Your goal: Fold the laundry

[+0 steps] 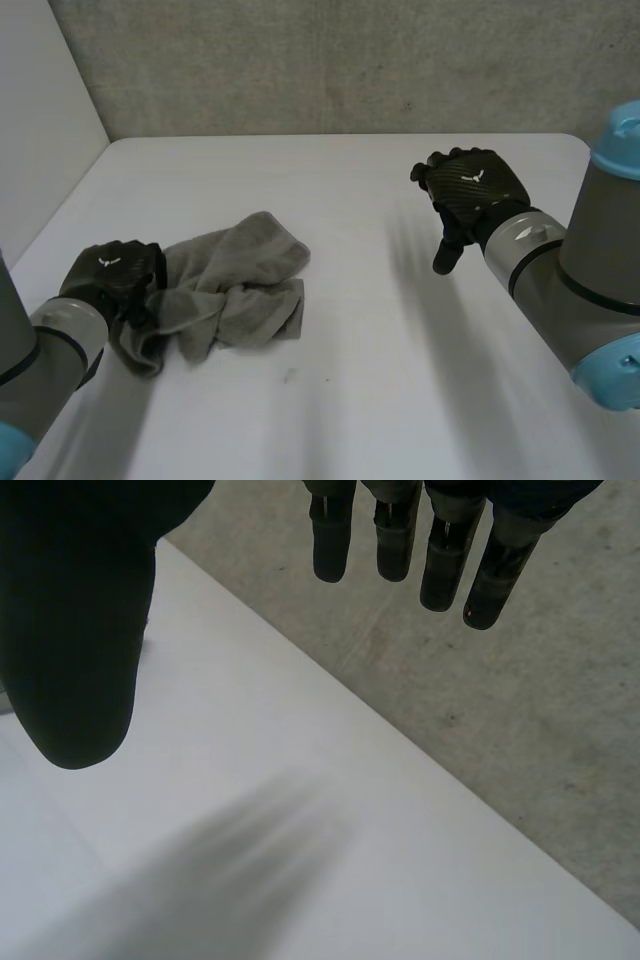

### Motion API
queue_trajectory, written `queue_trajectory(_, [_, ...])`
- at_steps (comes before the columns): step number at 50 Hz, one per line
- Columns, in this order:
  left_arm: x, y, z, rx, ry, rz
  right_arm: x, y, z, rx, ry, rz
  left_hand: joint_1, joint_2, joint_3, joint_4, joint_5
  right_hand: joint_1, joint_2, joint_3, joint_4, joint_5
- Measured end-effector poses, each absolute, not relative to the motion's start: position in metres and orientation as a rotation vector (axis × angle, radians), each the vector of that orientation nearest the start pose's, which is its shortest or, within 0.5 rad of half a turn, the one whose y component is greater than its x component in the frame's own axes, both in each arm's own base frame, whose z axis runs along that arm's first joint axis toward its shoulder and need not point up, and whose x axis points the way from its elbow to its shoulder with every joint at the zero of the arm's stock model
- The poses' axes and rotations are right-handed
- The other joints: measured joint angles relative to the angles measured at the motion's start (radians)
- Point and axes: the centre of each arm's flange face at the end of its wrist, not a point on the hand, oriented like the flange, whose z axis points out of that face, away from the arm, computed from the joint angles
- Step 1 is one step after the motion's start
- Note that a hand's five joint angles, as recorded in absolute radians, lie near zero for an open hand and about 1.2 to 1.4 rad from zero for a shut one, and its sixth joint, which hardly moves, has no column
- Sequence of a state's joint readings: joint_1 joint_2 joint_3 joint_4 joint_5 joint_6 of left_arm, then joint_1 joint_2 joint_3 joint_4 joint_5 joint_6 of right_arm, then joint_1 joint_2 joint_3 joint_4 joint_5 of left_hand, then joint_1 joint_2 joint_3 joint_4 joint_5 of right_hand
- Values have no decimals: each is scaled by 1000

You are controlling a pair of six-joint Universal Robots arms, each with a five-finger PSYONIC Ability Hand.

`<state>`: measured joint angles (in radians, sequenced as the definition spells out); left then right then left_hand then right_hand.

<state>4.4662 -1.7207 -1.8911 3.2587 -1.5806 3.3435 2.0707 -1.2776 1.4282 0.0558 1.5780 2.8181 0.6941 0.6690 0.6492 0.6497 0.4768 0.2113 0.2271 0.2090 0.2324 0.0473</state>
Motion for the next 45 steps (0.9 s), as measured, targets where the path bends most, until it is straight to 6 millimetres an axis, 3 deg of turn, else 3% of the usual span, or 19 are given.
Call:
queue_trajectory(1, [-195,-248,181,559,2519,-1815,285,-248,249,-941,2168,-1904,174,193,212,212,202,0,0,0,0,0])
queue_trajectory(3, [-194,-258,177,545,2490,-1845,287,-249,245,-945,2173,-1895,319,343,361,362,357,0,0,0,0,0])
queue_trajectory(8, [-194,-269,178,541,2438,-1894,289,-252,240,-943,2180,-1889,431,483,501,499,492,0,0,0,0,0])
queue_trajectory(13, [-196,-278,197,561,2329,-1985,291,-257,239,-926,2176,-1893,467,533,553,554,539,0,0,0,0,0])
queue_trajectory(18, [-201,-265,270,574,2080,-2228,298,-263,240,-913,2159,-1893,476,543,562,564,548,0,0,0,0,0])
queue_trajectory(20, [-201,-263,278,574,2054,-2254,299,-264,240,-912,2156,-1893,477,543,563,564,548,0,0,0,0,0])
queue_trajectory(21, [-204,-255,305,576,1967,-2345,302,-265,240,-909,2148,-1891,477,543,563,564,548,0,0,0,0,0])
queue_trajectory(22, [-206,-251,318,578,1923,-2392,304,-265,240,-908,2144,-1889,481,544,565,565,548,0,0,0,0,0])
queue_trajectory(26, [-215,-238,360,592,1790,-2537,309,-265,240,-905,2134,-1885,481,544,565,565,548,0,0,0,0,0])
queue_trajectory(29, [-224,-234,377,617,1745,-2603,309,-265,241,-902,2133,-1886,481,544,565,566,552,0,0,0,0,0])
queue_trajectory(33, [-243,-236,377,676,1769,-2628,307,-264,242,-892,2140,-1886,481,544,566,567,552,0,0,0,0,0])
queue_trajectory(39, [-276,-236,362,760,1857,-2612,299,-262,242,-849,2160,-1862,481,545,566,568,552,0,0,0,0,0])
queue_trajectory(45, [-289,-232,368,754,1843,-2644,295,-262,238,-795,2187,-1799,481,545,566,568,552,0,0,0,0,0])
